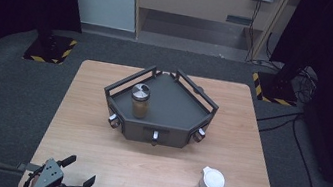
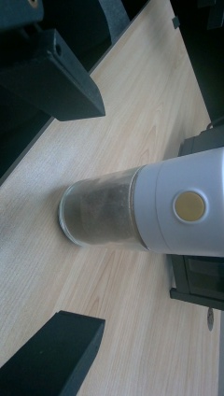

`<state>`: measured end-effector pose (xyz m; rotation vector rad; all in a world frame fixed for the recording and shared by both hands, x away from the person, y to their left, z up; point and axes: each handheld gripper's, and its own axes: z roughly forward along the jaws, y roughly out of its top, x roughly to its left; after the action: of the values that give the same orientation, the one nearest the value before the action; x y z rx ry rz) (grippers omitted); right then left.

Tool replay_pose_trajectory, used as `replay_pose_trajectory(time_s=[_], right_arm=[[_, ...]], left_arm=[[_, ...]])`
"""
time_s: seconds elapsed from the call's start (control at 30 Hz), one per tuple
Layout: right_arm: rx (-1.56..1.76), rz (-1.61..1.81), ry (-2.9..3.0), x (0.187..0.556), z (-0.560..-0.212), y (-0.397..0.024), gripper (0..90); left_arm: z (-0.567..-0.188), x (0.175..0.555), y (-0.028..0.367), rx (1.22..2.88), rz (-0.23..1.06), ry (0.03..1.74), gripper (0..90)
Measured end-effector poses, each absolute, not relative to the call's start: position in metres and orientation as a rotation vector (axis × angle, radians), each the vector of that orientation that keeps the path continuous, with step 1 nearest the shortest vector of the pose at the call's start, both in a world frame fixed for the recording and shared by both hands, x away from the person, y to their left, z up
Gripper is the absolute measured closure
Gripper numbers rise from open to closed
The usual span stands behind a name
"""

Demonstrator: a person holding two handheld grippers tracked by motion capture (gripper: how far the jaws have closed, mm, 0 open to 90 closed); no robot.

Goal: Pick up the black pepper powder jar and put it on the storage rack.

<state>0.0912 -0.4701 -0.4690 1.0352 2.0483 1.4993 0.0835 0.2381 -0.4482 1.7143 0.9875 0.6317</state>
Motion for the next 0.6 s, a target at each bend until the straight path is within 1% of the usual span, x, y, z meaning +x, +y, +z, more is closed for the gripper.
replay_pose_trajectory(time_s=[0.6], right_arm=[[1.033, 1.487, 2.042, 0.0908, -0.4664, -0.4651, 1.4]], left_arm=[[-0.4475, 0.0854, 0.2334, 1.73, 0.624, 0.978, 4.2]])
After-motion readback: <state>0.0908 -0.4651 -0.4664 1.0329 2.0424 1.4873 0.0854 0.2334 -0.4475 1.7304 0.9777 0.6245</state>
